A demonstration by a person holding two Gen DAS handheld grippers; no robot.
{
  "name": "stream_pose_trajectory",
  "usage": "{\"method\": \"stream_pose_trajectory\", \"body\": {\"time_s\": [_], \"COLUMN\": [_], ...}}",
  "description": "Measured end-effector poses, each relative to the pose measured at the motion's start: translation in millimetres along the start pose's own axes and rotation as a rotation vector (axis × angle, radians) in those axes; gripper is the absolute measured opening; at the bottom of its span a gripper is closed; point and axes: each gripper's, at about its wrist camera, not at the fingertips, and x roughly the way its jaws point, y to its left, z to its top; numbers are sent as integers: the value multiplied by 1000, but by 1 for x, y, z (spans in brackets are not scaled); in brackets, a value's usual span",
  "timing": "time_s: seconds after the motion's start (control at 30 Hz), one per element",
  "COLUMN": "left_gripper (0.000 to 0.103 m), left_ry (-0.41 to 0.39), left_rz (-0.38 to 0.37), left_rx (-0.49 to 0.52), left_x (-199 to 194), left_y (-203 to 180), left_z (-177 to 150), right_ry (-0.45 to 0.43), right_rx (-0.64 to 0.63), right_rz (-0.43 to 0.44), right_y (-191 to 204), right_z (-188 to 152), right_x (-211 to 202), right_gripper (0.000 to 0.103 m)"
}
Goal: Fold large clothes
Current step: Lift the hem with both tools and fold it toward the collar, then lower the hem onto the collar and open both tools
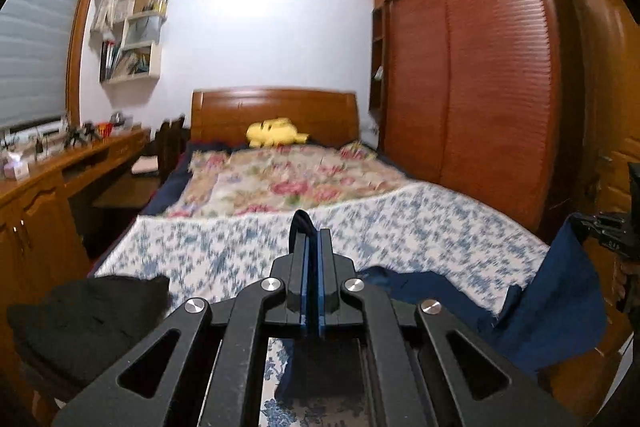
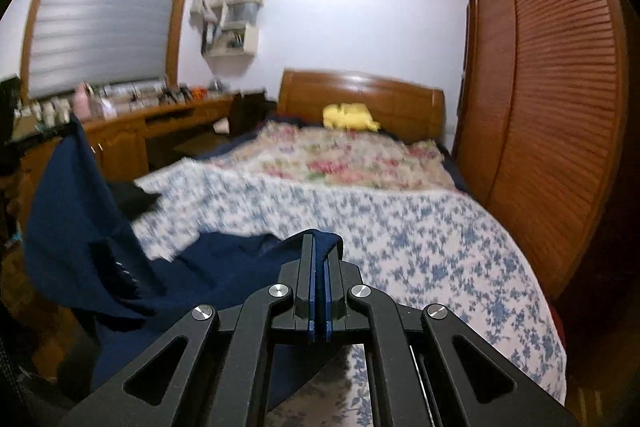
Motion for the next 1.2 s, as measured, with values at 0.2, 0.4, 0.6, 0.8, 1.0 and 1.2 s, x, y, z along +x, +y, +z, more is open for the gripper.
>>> {"method": "stream_pose_trajectory", "body": {"time_s": [0.2,0.4,0.6,0.8,1.0,1.2], "left_gripper": [4,4,3,4,4,4], "left_ry": [99,122,76,113,184,197], "left_rz": [14,10,26,28,25,23], "left_rx": [-21,-54,-98,-90,-37,-34], "left_x": [82,133,164,201,219,212], "left_y": [5,6,22,31,19,10], "left_z": [-30,-36,-27,-35,-52,-63], "right_ry": [110,121,67,156,243,295], "right_rx": [-5,21,12,-30,-37,33], "right_rz": [-12,-44,-128,-221,-211,-185], "right_y": [10,3,-3,1,12,-2], "right_z": [-25,-15,20,17,3,-4], "right_x": [107,190,253,335,364,360], "right_gripper": [3,3,3,3,2,8]}}
